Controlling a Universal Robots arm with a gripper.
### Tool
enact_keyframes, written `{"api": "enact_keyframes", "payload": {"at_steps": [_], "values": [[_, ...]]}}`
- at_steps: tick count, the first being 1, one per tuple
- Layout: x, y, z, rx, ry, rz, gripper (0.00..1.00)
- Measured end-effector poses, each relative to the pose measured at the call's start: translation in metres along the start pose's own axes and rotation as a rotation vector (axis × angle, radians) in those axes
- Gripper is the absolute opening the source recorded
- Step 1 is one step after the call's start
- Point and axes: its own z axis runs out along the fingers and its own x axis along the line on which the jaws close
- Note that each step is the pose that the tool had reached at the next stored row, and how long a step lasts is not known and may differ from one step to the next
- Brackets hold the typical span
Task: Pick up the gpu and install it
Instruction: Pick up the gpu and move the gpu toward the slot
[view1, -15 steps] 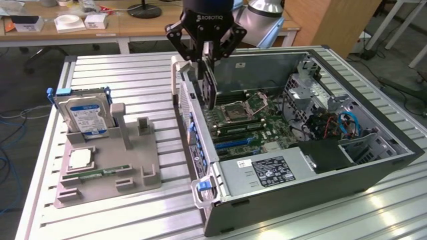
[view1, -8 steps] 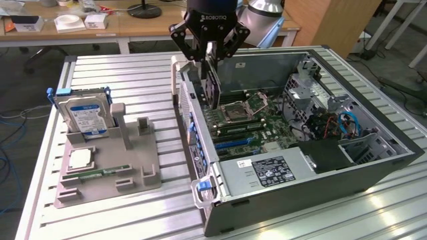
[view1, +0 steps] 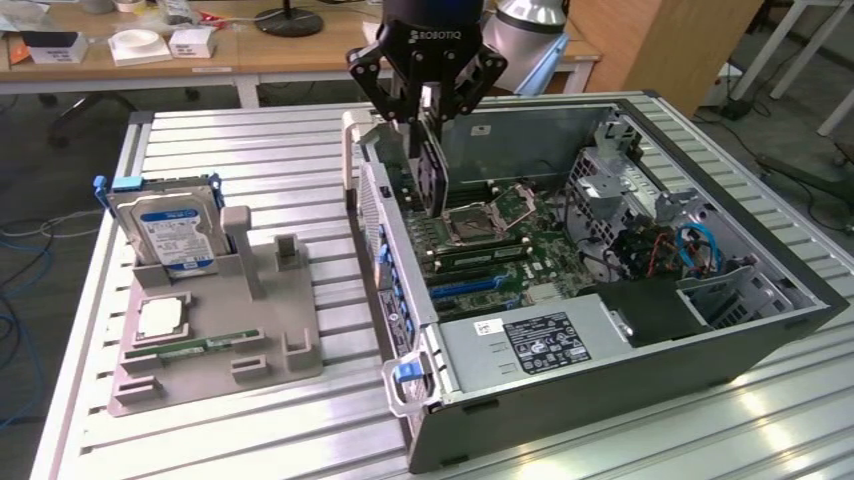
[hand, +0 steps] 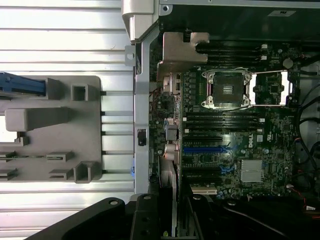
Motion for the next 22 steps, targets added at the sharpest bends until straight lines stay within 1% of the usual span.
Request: {"api": "enact_keyframes", "payload": {"at_steps": [22], "values": [[-0.018,0.0004,0.0004,0.0,0.0,0.0,0.26]]}}
